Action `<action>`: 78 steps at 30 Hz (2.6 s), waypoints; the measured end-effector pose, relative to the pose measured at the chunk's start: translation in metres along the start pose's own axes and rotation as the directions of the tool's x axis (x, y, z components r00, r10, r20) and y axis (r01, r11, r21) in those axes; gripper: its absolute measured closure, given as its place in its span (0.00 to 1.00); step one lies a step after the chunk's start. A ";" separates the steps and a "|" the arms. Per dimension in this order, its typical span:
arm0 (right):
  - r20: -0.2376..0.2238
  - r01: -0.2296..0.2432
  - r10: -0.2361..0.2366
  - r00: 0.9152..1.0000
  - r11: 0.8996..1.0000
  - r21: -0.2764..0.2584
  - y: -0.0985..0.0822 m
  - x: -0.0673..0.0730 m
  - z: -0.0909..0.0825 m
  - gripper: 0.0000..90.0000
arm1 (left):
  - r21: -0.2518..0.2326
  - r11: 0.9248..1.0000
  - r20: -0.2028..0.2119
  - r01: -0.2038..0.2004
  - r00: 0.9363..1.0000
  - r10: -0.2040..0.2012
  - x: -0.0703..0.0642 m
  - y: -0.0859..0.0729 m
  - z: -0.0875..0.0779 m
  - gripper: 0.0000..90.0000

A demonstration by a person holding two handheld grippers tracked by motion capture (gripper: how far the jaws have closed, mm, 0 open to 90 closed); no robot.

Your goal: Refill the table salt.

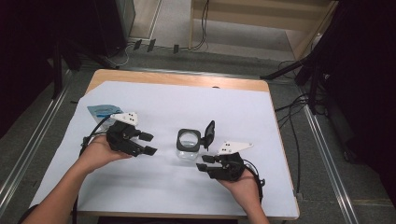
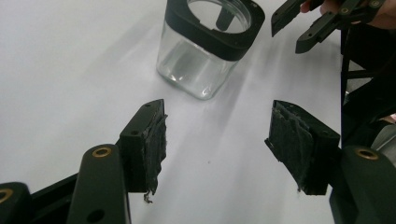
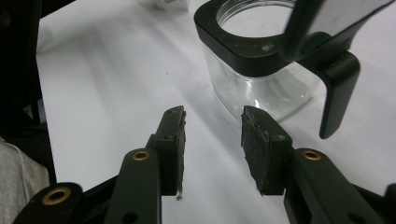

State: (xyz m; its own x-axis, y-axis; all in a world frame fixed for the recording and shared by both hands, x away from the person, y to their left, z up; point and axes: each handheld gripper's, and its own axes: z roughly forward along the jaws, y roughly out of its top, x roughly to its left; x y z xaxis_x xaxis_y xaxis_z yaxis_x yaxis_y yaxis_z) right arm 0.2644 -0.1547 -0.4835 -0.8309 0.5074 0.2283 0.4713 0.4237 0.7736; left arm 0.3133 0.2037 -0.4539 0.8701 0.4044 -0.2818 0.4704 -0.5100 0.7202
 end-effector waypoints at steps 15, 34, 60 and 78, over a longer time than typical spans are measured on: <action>0.008 0.018 -0.018 1.000 1.000 -0.001 0.003 0.009 0.000 0.72 | -0.058 0.997 -0.067 0.051 0.996 -0.055 0.015 -0.022 -0.041 0.48; -0.051 0.061 -0.060 0.997 0.998 0.022 0.013 0.021 0.016 0.74 | -0.103 0.989 -0.131 0.102 0.985 -0.115 0.021 -0.050 -0.090 0.50; -0.073 0.070 -0.066 0.995 0.996 0.048 0.015 0.022 0.026 0.74 | -0.124 0.982 -0.238 0.140 0.957 -0.167 0.051 -0.053 -0.150 0.52; -0.059 0.056 -0.053 0.997 0.997 0.049 0.010 0.022 0.023 0.74 | -0.014 0.998 -0.154 0.055 0.986 -0.056 0.069 -0.027 -0.119 0.67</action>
State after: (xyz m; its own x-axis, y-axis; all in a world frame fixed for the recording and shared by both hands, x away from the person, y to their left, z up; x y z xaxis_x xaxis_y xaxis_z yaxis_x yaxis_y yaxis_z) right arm 0.2575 -0.1217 -0.4847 -0.8707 0.4393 0.2209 0.4377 0.4874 0.7556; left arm 0.3430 0.3356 -0.4174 0.8090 0.5449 -0.2206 0.5152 -0.4764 0.7125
